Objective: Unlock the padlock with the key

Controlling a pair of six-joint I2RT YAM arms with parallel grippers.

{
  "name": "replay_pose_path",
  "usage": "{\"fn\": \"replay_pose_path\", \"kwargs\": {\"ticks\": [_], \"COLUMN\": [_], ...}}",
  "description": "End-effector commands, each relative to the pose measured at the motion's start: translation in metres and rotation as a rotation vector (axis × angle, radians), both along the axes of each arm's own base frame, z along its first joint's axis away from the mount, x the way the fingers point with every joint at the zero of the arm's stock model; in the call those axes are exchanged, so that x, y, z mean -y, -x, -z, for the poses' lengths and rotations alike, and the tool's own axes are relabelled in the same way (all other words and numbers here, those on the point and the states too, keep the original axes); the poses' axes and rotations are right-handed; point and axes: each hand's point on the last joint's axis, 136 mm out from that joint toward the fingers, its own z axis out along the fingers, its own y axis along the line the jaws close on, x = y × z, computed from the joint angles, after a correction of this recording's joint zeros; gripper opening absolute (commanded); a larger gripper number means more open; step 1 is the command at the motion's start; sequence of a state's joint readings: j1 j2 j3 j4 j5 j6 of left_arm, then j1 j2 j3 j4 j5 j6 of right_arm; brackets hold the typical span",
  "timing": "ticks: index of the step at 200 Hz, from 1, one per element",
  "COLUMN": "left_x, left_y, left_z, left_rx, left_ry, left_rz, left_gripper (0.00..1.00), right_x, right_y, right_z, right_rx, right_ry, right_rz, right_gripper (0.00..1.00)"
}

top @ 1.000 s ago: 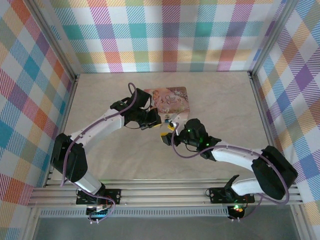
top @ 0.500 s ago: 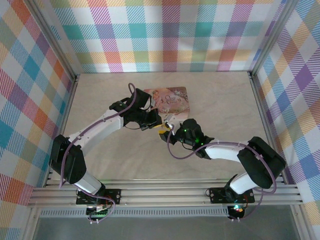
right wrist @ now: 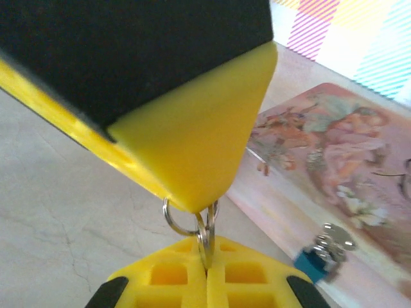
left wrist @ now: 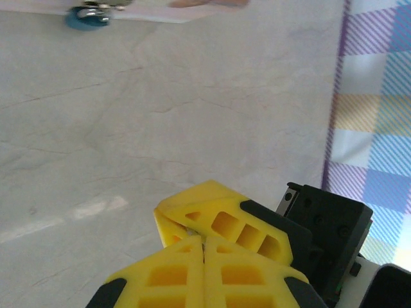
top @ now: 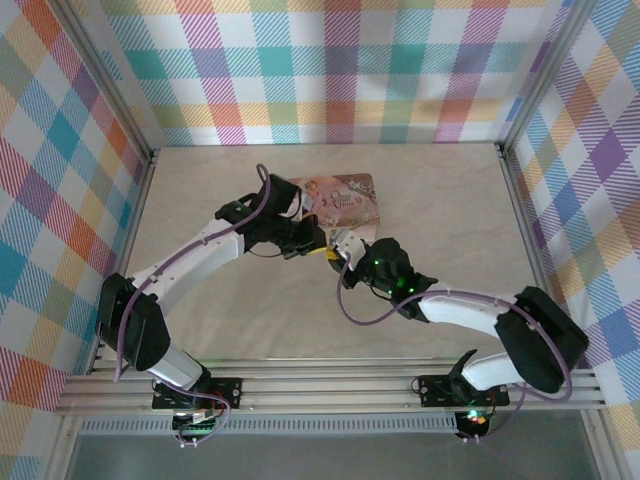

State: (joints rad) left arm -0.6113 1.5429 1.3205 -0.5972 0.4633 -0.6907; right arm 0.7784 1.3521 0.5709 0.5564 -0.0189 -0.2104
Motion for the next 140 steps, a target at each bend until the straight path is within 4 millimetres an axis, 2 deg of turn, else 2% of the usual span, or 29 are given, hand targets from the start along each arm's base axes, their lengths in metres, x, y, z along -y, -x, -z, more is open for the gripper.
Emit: {"fn": "replay_pose_path", "kwargs": {"ticks": [1, 20, 51, 70, 90, 120, 140], "left_x": [0.003, 0.007, 0.014, 0.009, 0.001, -0.001, -0.006], "left_y": [0.004, 0.002, 0.003, 0.004, 0.006, 0.028, 0.05], "left_z": [-0.013, -0.018, -0.04, -0.059, -0.08, -0.131, -0.143], "left_rx": [0.03, 0.051, 0.156, 0.276, 0.429, 0.758, 0.913], "left_ry": [0.021, 0.042, 0.107, 0.108, 0.093, 0.225, 0.242], "left_rz": [0.028, 0.044, 0.112, 0.15, 0.194, 0.302, 0.413], "left_gripper": [0.0, 0.0, 0.17, 0.29, 0.35, 0.41, 0.49], "right_x": [0.008, 0.007, 0.009, 0.009, 0.011, 0.018, 0.021], "right_y": [0.002, 0.016, 0.042, 0.058, 0.073, 0.085, 0.09], "right_z": [-0.034, -0.035, -0.036, -0.039, -0.042, -0.048, -0.057], "right_rx": [0.123, 0.094, -0.021, -0.107, -0.189, -0.283, -0.369], "right_ry": [0.032, 0.072, 0.105, 0.129, 0.156, 0.173, 0.145], "right_rz": [-0.007, -0.073, -0.177, -0.247, -0.308, -0.356, -0.387], "right_gripper": [0.0, 0.0, 0.0, 0.0, 0.0, 0.0, 0.0]}}
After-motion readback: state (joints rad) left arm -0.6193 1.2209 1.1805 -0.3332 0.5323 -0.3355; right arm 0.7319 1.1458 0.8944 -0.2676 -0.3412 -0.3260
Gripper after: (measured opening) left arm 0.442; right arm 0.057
